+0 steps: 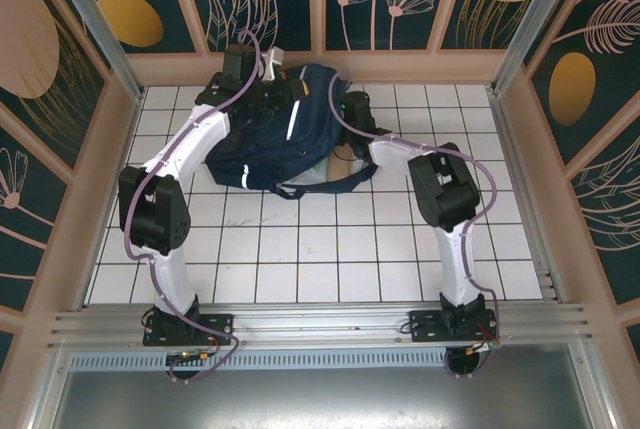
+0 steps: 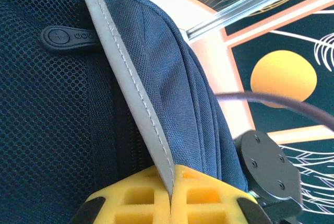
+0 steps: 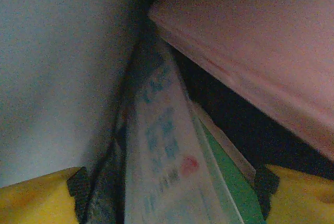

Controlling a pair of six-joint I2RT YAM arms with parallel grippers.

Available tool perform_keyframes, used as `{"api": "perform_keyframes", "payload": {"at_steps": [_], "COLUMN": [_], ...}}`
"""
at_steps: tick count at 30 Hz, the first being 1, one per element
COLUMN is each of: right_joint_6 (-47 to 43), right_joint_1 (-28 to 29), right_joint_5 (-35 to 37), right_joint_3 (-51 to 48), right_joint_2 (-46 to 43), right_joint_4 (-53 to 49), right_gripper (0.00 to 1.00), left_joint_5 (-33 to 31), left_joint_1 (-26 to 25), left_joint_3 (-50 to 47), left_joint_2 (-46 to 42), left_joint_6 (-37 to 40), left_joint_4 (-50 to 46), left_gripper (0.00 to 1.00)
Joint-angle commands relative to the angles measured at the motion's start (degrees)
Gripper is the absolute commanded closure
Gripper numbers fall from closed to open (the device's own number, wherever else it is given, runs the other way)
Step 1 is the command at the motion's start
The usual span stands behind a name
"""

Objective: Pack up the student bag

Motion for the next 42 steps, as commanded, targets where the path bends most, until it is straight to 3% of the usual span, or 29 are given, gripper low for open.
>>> {"api": "perform_keyframes", "payload": {"at_steps": [1, 12, 18, 25, 30, 36, 39, 42], "right_joint_6": [-2.8, -4.4, -5.0, -0.4, -0.6, -2.2, -3.1, -3.1], "right_joint_1": [-0.9, -4.5, -5.9, -13.6, -17.8, -21.0, -21.0, -21.1], "right_joint_5": [5.1, 11.8, 20.1, 26.9, 22.2, 9.0, 4.9, 5.2], "right_joint_3": [-6.8, -22.2, -27.4, -33.0, -28.0, -13.6, -6.2, -3.5], "right_joint_2": [-8.3, -21.7, -27.6, -33.3, -28.8, -16.1, -10.1, -7.6], "right_joint_4": [0.5, -0.6, -4.9, -6.0, -9.0, -15.0, -18.6, -19.9], "right_gripper": [0.11, 0.09, 0.12, 0.18, 0.20, 0.19, 0.19, 0.18], "left_joint_5": [4.3, 3.0, 3.2, 0.6, -1.9, -2.4, -0.2, -1.0], "left_joint_1": [-0.8, -0.8, -0.9, -3.6, -6.4, -9.2, -11.7, -14.4], "left_joint_3": [1.0, -2.4, -7.0, -11.6, -15.4, -14.1, -11.2, -8.2], "left_joint_2": [-3.9, -3.8, -5.1, -5.6, -3.9, 2.4, 6.0, 8.3], "left_joint_6": [-1.1, -0.3, -1.2, 2.4, 4.7, 5.7, 8.1, 14.0], "left_joint_4": [8.7, 9.1, 11.3, 9.4, 8.7, 8.1, 5.3, -1.4], "left_gripper": [1.00, 1.00, 1.00, 1.00, 0.98, 0.91, 0.95, 0.98]}}
